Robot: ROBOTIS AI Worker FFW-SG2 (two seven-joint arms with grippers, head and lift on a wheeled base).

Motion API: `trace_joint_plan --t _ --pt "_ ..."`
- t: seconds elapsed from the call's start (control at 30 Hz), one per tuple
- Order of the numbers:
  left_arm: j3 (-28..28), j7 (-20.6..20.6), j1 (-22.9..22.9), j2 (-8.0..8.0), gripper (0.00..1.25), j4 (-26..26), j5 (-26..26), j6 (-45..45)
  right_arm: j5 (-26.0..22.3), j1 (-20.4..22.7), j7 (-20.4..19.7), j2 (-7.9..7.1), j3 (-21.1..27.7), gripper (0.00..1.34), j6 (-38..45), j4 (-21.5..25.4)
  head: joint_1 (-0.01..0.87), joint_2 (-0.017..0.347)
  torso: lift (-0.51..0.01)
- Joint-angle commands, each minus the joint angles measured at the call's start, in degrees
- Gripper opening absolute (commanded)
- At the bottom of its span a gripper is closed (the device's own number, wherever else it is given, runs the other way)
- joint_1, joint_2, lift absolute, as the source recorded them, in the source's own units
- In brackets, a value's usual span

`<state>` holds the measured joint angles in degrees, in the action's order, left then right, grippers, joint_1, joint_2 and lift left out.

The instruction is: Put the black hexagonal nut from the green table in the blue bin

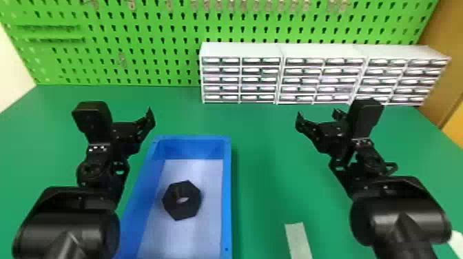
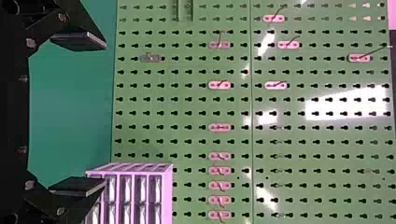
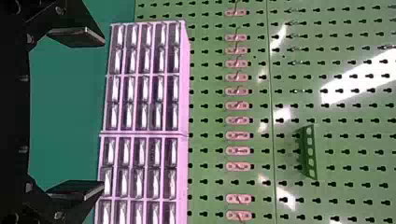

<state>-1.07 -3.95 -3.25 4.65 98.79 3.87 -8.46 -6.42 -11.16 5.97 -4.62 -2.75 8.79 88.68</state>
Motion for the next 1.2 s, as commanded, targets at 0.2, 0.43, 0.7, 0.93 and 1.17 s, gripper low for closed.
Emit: trace_joint_plan --t 0.2,0.43,0.7,0.93,1.17 --pt "0.0 0.0 0.0 0.01 1.01 0.0 0.0 0.0 -0.1 0.0 0.0 0.05 0.0 1.12 0.0 0.0 0.686 0.051 -0.096" --pt "0.1 0.0 0.0 0.01 1.01 0.0 0.0 -0.1 -0.1 0.0 0.0 0.05 0.1 1.12 0.0 0.0 0.686 0.051 -0.096" --pt "0.2 0.0 0.0 0.01 1.01 0.0 -0.1 -0.1 -0.1 0.1 0.0 0.05 0.2 1.12 0.0 0.0 0.686 0.051 -0.096" --pt "0.2 0.0 0.0 -0.08 1.01 0.0 -0.1 -0.1 -0.1 0.1 0.0 0.14 0.2 1.12 0.0 0.0 0.686 0.051 -0.096" --pt "0.2 0.0 0.0 0.01 1.01 0.0 -0.1 -0.1 -0.1 0.1 0.0 0.14 0.3 1.12 0.0 0.0 0.686 0.051 -0.096"
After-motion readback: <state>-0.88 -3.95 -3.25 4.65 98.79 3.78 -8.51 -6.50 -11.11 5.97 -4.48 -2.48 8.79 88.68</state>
